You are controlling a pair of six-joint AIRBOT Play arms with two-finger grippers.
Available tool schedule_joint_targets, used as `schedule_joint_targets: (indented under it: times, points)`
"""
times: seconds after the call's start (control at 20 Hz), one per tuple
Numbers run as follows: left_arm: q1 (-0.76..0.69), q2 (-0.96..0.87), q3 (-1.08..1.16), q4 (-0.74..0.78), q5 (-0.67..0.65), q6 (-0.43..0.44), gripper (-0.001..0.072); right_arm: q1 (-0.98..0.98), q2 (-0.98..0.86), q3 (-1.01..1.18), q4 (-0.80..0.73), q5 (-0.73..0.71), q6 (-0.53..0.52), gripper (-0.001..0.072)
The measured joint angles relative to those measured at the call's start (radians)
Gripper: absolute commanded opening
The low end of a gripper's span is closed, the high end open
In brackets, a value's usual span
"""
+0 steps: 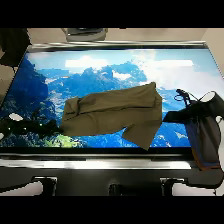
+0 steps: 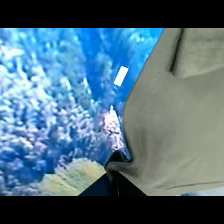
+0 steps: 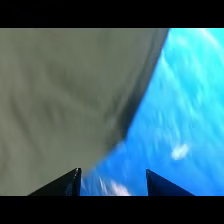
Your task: Fold the shirts.
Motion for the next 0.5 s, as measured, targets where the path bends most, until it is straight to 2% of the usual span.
schedule_joint_targets:
  times: [0.1,0.15,0.25,0.5]
  points:
    - [0.0,0.008,0.0,0.005,0.004,0.008,0.0028,0.009,-0.036,-0.016,0.062,-0.061,-0.001,0.0491]
    - [0.0,0.011,0.0,0.008,0.004,0.014,0.0028,0.013,-0.053,-0.021,0.085,-0.087,-0.002,0.0389]
    - [0.0,0.014,0.001,0.009,0.003,0.026,0.0028,0.013,-0.079,-0.027,0.12,-0.12,0.001,0.0046]
    - [0.0,0.037,0.109,0.005,-0.037,0.05,0.0025,0.017,-0.072,0.043,0.142,-0.055,-0.02,0.0045]
